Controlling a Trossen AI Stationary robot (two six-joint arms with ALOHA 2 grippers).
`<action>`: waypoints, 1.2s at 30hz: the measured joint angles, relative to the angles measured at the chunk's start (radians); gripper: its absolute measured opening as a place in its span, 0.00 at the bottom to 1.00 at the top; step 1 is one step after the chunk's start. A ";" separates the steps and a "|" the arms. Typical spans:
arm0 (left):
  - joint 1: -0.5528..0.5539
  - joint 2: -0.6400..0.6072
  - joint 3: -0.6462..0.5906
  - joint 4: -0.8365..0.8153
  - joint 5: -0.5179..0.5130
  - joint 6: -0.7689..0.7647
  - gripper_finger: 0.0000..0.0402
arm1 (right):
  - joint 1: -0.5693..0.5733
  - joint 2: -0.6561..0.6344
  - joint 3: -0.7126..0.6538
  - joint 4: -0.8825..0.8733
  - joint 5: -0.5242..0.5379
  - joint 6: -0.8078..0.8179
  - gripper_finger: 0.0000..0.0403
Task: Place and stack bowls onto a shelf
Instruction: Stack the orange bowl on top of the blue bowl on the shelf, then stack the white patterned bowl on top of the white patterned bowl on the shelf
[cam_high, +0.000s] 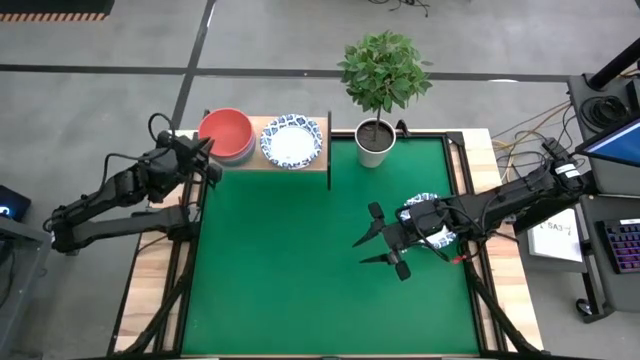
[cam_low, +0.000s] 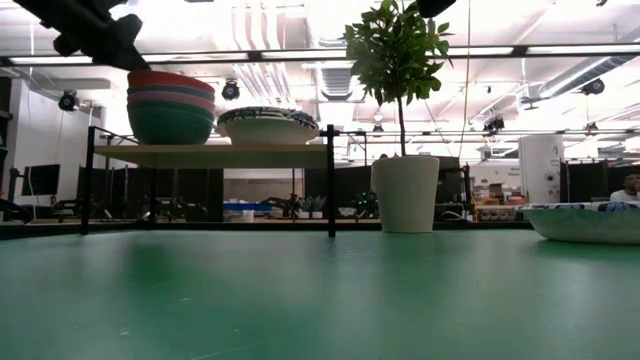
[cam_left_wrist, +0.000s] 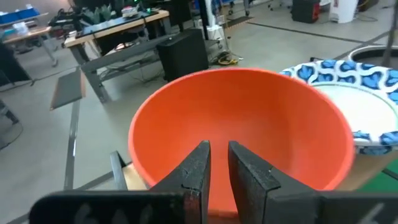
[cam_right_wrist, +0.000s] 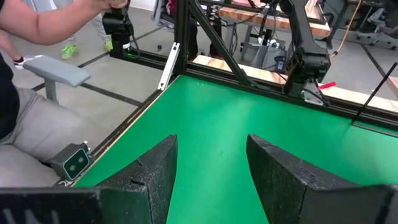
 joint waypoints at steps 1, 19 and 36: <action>0.000 -0.004 -0.007 -0.001 -0.005 -0.008 0.10 | 0.000 0.000 0.000 0.000 0.000 0.000 0.45; 0.000 -0.037 -0.009 0.065 0.239 -0.077 0.10 | 0.001 0.000 0.000 -0.008 0.145 0.220 0.45; -0.030 -0.081 0.024 0.276 0.831 -0.188 0.10 | -0.073 0.136 0.190 -1.034 0.341 1.157 0.45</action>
